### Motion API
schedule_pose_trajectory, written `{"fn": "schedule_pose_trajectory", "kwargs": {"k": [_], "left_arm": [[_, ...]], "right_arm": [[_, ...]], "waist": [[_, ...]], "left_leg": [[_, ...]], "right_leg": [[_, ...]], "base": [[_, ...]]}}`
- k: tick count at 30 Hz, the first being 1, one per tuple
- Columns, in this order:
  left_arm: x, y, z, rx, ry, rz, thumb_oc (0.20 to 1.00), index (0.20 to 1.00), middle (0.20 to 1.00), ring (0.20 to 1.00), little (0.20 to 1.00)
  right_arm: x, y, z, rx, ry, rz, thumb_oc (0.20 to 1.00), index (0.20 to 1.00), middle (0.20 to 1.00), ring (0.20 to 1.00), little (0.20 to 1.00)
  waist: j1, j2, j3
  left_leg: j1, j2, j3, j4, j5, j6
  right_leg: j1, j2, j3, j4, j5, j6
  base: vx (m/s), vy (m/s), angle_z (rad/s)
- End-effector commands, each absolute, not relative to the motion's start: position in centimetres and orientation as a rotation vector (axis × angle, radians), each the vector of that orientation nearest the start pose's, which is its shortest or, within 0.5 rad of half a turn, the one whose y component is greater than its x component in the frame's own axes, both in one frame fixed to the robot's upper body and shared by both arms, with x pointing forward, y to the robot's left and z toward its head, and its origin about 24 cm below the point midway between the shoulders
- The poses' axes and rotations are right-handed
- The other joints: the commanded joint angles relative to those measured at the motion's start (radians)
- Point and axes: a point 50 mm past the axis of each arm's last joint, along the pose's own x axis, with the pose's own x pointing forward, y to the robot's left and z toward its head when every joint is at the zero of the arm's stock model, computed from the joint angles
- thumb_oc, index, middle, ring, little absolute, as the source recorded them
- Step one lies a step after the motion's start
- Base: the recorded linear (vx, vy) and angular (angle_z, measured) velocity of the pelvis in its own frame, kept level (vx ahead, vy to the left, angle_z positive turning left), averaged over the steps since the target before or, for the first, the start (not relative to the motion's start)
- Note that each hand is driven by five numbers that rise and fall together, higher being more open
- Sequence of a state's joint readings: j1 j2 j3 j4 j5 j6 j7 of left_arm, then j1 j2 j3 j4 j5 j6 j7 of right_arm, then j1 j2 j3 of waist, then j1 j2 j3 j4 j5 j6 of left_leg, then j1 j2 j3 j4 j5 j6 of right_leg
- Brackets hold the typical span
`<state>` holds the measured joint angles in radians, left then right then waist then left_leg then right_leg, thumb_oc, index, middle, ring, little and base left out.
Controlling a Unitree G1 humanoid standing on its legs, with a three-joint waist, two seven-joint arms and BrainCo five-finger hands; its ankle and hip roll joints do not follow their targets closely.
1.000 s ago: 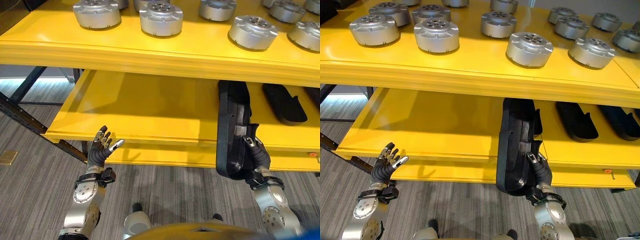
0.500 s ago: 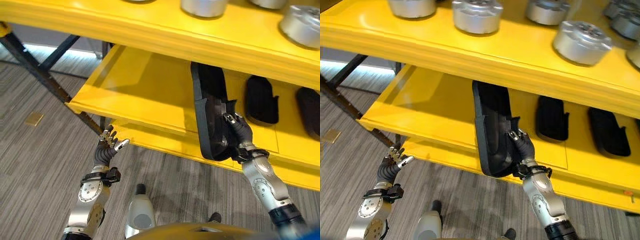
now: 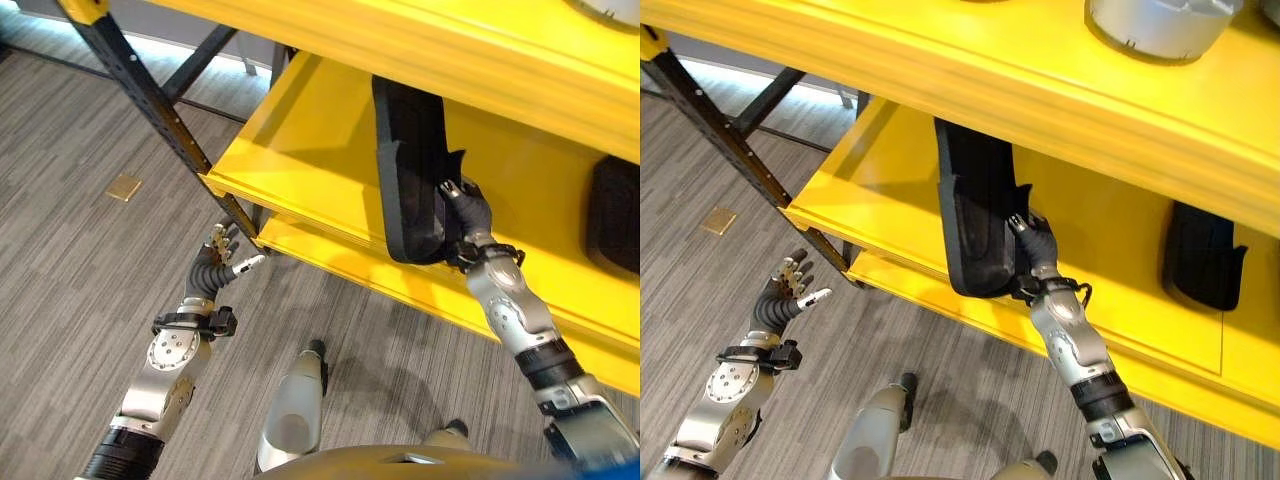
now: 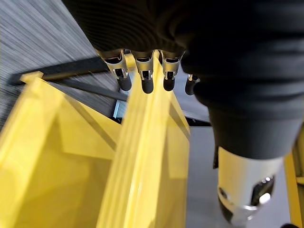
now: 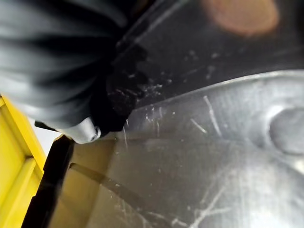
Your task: Move parts from the plastic box to the shelf.
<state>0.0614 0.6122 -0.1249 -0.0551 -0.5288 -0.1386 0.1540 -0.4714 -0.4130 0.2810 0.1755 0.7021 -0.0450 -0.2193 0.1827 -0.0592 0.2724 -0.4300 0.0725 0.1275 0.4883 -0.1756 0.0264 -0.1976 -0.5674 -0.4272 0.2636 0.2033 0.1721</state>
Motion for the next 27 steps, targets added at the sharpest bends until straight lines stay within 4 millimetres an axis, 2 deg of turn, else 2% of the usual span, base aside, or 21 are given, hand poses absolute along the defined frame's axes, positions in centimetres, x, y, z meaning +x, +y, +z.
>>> {"fn": "schedule_pose_trajectory", "kwargs": {"k": [1, 2, 4, 10, 15, 16, 19, 20, 22, 23, 24, 25, 26, 27], "left_arm": [[24.2, 22.4, 9.9, 0.013, -0.219, -0.008, 1.000, 1.000, 1.000, 1.000, 1.000], [24.5, 22.1, 9.6, -0.027, -0.215, -0.002, 1.000, 1.000, 1.000, 1.000, 1.000], [24.4, 21.7, 9.3, -0.053, -0.210, -0.013, 1.000, 1.000, 1.000, 1.000, 1.000], [23.9, 21.7, 8.7, -0.080, -0.178, -0.024, 1.000, 1.000, 1.000, 1.000, 1.000], [23.6, 21.7, 8.2, -0.100, -0.157, -0.021, 1.000, 1.000, 1.000, 1.000, 1.000], [23.5, 21.6, 8.0, -0.105, -0.150, -0.025, 1.000, 1.000, 1.000, 1.000, 1.000], [23.5, 21.6, 8.0, -0.106, -0.149, -0.028, 1.000, 1.000, 1.000, 1.000, 1.000], [23.4, 21.6, 7.9, -0.109, -0.145, -0.032, 1.000, 1.000, 1.000, 1.000, 1.000], [23.4, 21.6, 8.0, -0.110, -0.148, -0.034, 1.000, 1.000, 1.000, 1.000, 1.000], [23.5, 21.6, 8.1, -0.111, -0.151, -0.034, 1.000, 1.000, 1.000, 1.000, 1.000], [23.5, 21.5, 8.0, -0.117, -0.150, -0.037, 1.000, 1.000, 1.000, 1.000, 1.000], [23.5, 21.5, 8.0, -0.118, -0.149, -0.036, 1.000, 1.000, 1.000, 1.000, 1.000], [23.5, 21.4, 8.0, -0.121, -0.150, -0.038, 1.000, 1.000, 1.000, 1.000, 1.000], [23.6, 21.2, 7.9, -0.130, -0.148, -0.044, 1.000, 1.000, 1.000, 1.000, 1.000]], "right_arm": [[33.7, -16.6, 18.8, 0.222, -0.397, 0.095, 0.200, 0.200, 0.200, 0.200, 0.200], [33.6, -17.1, 18.9, 0.202, -0.401, 0.081, 0.200, 0.200, 0.200, 0.200, 0.200], [33.5, -17.7, 19.4, 0.188, -0.417, 0.074, 0.200, 0.200, 0.200, 0.200, 0.200], [34.3, -18.9, 21.4, 0.156, -0.458, 0.024, 0.200, 0.200, 0.200, 0.200, 0.200], [34.9, -19.2, 22.9, 0.133, -0.492, -0.006, 0.200, 0.200, 0.200, 0.200, 0.200], [35.3, -19.3, 24.1, 0.115, -0.516, -0.024, 0.200, 0.200, 0.200, 0.200, 0.200], [35.7, -19.5, 25.6, 0.105, -0.548, -0.046, 0.200, 0.200, 0.200, 0.200, 0.200], [36.1, -19.4, 26.6, 0.100, -0.566, -0.064, 0.200, 0.200, 0.200, 0.200, 0.200], [36.5, -19.1, 28.0, 0.090, -0.593, -0.078, 0.200, 0.200, 0.200, 0.200, 0.200], [36.5, -19.1, 28.1, 0.090, -0.596, -0.077, 0.200, 0.200, 0.200, 0.200, 0.200], [36.9, -18.6, 29.1, 0.101, -0.611, -0.082, 0.200, 0.200, 0.200, 0.200, 0.200], [37.0, -18.6, 29.1, 0.101, -0.611, -0.081, 0.200, 0.200, 0.200, 0.200, 0.200], [37.2, -18.2, 29.6, 0.099, -0.617, -0.084, 0.200, 0.200, 0.200, 0.200, 0.200], [37.9, -17.4, 31.1, 0.090, -0.630, -0.099, 0.200, 0.200, 0.200, 0.200, 0.200]], "waist": [[0.005, 0.028, 0.010], [0.005, 0.012, 0.024], [-0.012, 0.013, 0.021], [-0.031, 0.046, 0.034], [-0.044, 0.068, 0.045], [-0.053, 0.085, 0.049], [-0.059, 0.097, 0.056], [-0.059, 0.108, 0.050], [-0.058, 0.116, 0.052], [-0.059, 0.115, 0.057], [-0.057, 0.122, 0.058], [-0.057, 0.123, 0.055], [-0.055, 0.127, 0.057], [-0.052, 0.137, 0.066]], "left_leg": [[0.098, 0.069, 0.007, -0.120, 0.025, -0.048], [0.053, 0.100, -0.007, -0.038, 0.023, -0.095], [0.028, 0.123, -0.021, -0.040, 0.045, -0.117], [0.029, 0.185, -0.009, -0.074, 0.081, -0.148], [0.031, 0.207, -0.003, -0.081, 0.090, -0.158], [0.030, 0.214, 0.001, -0.087, 0.095, -0.162], [0.021, 0.217, 0.012, -0.098, 0.123, -0.156], [0.030, 0.220, 0.007, -0.102, 0.104, -0.167], [0.030, 0.222, 0.007, -0.110, 0.110, -0.169], [0.020, 0.220, 0.013, -0.113, 0.132, -0.160], [0.021, 0.220, 0.013, -0.119, 0.134, -0.160], [0.030, 0.222, 0.007, -0.116, 0.113, -0.169], [0.030, 0.222, 0.006, -0.118, 0.114, -0.169], [0.015, 0.219, 0.009, -0.126, 0.136, -0.158]], "right_leg": [[0.080, 0.027, -0.017, -0.059, 0.048, 0.065], [0.094, 0.033, -0.008, -0.115, -0.022, 0.066], [0.074, 0.071, 0.013, -0.099, -0.038, 0.057], [0.006, 0.095, 0.037, -0.021, -0.136, 0.035], [-0.057, 0.105, 0.079, 0.044, -0.174, 0.025], [-0.089, 0.112, 0.100, 0.073, -0.191, 0.019], [-0.121, 0.114, 0.110, 0.085, -0.181, 0.007], [-0.129, 0.120, 0.123, 0.104, -0.206, 0.015], [-0.141, 0.126, 0.130, 0.113, -0.214, 0.012], [-0.149, 0.124, 0.126, 0.107, -0.194, 0.001], [-0.158, 0.128, 0.130, 0.113, -0.197, -0.001], [-0.152, 0.130, 0.135, 0.121, -0.217, 0.010], [-0.157, 0.132, 0.139, 0.124, -0.219, 0.009], [-0.178, 0.133, 0.136, 0.129, -0.202, -0.003]], "base": [[-0.02, -0.303, -0.15], [0.00, -0.309, -0.11], [-0.04, -0.290, 0.05], [-0.06, -0.139, -0.11], [-0.05, -0.077, -0.18], [-0.07, -0.124, -0.27], [-0.08, -0.061, -0.17], [0.05, -0.076, -0.10], [-0.02, -0.061, -0.01], [-0.10, -0.035, 0.01], [0.00, 0.000, 0.00], [0.05, -0.031, 0.02], [-0.02, -0.033, 0.02], [-0.09, -0.029, 0.02]]}}
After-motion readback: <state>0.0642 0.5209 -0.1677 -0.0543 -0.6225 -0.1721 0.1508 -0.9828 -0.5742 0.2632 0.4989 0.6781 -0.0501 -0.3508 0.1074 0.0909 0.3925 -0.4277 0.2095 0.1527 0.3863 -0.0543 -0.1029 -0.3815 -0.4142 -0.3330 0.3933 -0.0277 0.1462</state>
